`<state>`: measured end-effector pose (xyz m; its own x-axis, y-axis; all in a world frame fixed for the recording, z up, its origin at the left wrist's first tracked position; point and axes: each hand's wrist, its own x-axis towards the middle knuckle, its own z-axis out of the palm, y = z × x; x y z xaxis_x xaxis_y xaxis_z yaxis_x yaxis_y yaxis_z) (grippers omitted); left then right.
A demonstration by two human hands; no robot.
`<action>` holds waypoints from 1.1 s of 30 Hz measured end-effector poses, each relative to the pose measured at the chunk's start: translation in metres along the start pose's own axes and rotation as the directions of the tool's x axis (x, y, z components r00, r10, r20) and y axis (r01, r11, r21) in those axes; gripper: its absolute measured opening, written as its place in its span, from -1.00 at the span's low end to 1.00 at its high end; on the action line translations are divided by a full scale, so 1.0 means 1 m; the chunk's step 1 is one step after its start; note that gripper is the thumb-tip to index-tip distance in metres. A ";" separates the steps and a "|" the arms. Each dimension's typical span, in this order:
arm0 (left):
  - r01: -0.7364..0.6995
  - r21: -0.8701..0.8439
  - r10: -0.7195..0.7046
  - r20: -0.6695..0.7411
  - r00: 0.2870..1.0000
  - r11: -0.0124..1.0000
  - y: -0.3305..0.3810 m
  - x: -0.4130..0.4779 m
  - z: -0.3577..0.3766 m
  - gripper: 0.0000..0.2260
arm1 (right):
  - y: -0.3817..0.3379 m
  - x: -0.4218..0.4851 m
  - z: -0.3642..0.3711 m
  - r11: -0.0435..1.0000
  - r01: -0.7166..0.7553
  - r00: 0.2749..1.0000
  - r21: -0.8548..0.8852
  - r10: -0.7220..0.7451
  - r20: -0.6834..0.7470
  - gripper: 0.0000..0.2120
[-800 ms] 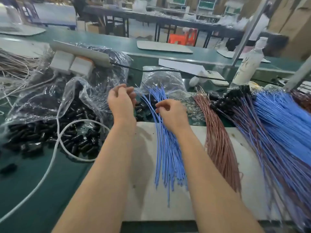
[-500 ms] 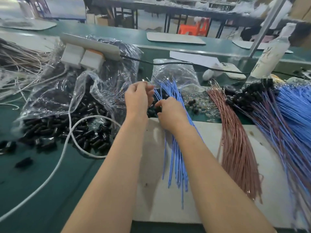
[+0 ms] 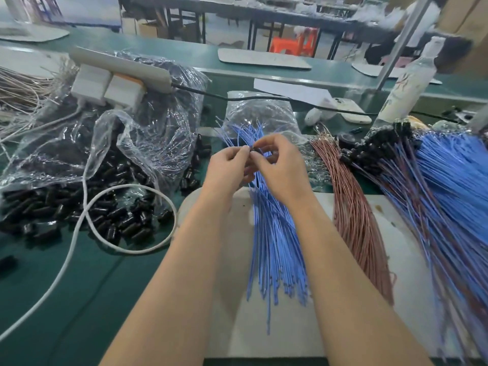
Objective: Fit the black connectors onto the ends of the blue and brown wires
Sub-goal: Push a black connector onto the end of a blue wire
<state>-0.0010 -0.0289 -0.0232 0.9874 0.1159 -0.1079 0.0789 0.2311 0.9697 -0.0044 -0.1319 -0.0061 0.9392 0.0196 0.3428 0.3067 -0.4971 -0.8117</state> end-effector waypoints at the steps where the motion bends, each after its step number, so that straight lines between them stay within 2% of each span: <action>1: 0.023 -0.043 -0.023 0.007 1.000 0.999 0.000 0.000 0.000 -0.85 | 0.002 -0.002 0.000 1.000 -0.007 1.000 -0.004 0.007 0.014 -0.90; 5: 0.040 -0.104 -0.048 -0.084 0.995 0.994 -0.003 0.002 -0.004 -0.95 | 0.009 -0.007 -0.002 0.998 -0.026 0.992 -0.057 0.033 0.121 -0.86; 7: 0.039 -0.199 -0.061 -0.105 0.993 0.979 -0.003 0.002 -0.007 -0.96 | 0.012 -0.007 -0.006 0.989 -0.031 0.989 -0.142 0.050 0.136 -0.78; 10: 0.079 -0.285 -0.110 -0.094 0.990 0.955 -0.002 0.002 -0.011 -0.94 | 0.016 -0.008 -0.009 0.961 -0.088 0.963 -0.262 0.150 0.225 -0.73; 12: 0.107 -0.294 -0.132 -0.068 0.989 0.950 -0.003 0.001 -0.013 -0.91 | 0.017 -0.009 -0.007 0.947 -0.109 0.961 -0.302 0.178 0.210 -0.75; 14: 0.114 -0.305 -0.138 -0.060 0.989 0.945 -0.003 0.001 -0.012 -0.88 | 0.015 -0.007 -0.008 0.944 -0.127 0.979 -0.306 0.169 0.117 -0.81; 16: 0.124 -0.373 -0.148 -0.036 0.988 0.919 -0.001 0.000 -0.011 -0.88 | 0.015 -0.004 -0.014 0.962 -0.169 0.984 -0.214 0.177 0.020 -0.87; 18: 0.149 -0.475 -0.160 0.017 0.987 0.867 0.002 -0.003 -0.009 -0.91 | 0.015 -0.003 -0.023 0.956 -0.279 0.960 0.096 0.279 0.010 -0.89; 19: 0.163 -0.510 -0.165 0.043 0.985 0.844 0.002 -0.004 -0.008 -0.92 | 0.015 -0.001 -0.029 0.879 -0.338 0.938 0.335 0.342 0.050 -0.88; 20: 0.176 -0.528 -0.167 0.064 0.984 0.831 0.002 -0.005 -0.007 -0.93 | 0.015 0.000 -0.034 0.727 -0.371 0.918 0.578 0.382 0.108 -0.87; 21: 0.181 -0.536 -0.165 0.079 0.983 0.824 0.002 -0.006 -0.006 -0.93 | 0.015 0.002 -0.039 0.533 -0.365 0.904 0.764 0.398 0.154 -0.87; 22: 0.179 -0.538 -0.158 0.086 0.984 0.823 0.002 -0.006 -0.006 -0.93 | 0.016 0.003 -0.041 0.364 -0.326 0.900 0.873 0.403 0.167 -0.86; 23: 0.170 -0.535 -0.150 0.080 0.985 0.828 0.001 -0.007 -0.005 -0.93 | 0.017 0.004 -0.043 0.260 -0.272 0.897 0.927 0.418 0.146 -0.87; 24: 0.157 -0.522 -0.143 0.066 0.987 0.838 0.001 -0.007 -0.005 -0.93 | 0.019 0.004 -0.043 0.220 -0.219 0.890 0.951 0.444 0.102 -0.88; 25: 0.143 -0.498 -0.135 0.051 0.989 0.855 0.001 -0.008 -0.004 -0.94 | 0.021 0.004 -0.041 0.237 -0.174 0.880 0.956 0.473 0.043 -0.88; 26: 0.133 -0.462 -0.126 0.045 0.991 0.877 0.001 -0.008 -0.003 -0.95 | 0.023 0.003 -0.038 0.302 -0.144 0.867 0.942 0.497 -0.027 -0.88; 29: 0.121 -0.259 -0.098 0.100 0.990 0.958 -0.002 -0.010 0.001 -0.94 | 0.025 0.002 -0.028 0.575 -0.140 0.835 0.806 0.506 -0.215 -0.87; 31: 0.107 -0.111 -0.091 0.145 0.985 0.988 -0.003 -0.013 0.003 -0.94 | 0.024 0.002 -0.025 0.604 -0.114 0.828 0.789 0.496 -0.261 -0.87; 33: 0.099 -0.037 -0.090 0.184 0.979 0.994 -0.003 -0.016 0.005 -0.93 | 0.025 0.002 -0.027 0.541 -0.083 0.818 0.837 0.517 -0.253 -0.88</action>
<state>-0.0163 -0.0365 -0.0228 0.9846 -0.0850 -0.1529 0.1708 0.2772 0.9455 0.0014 -0.1671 -0.0126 0.8876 -0.4602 -0.0194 0.2171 0.4552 -0.8635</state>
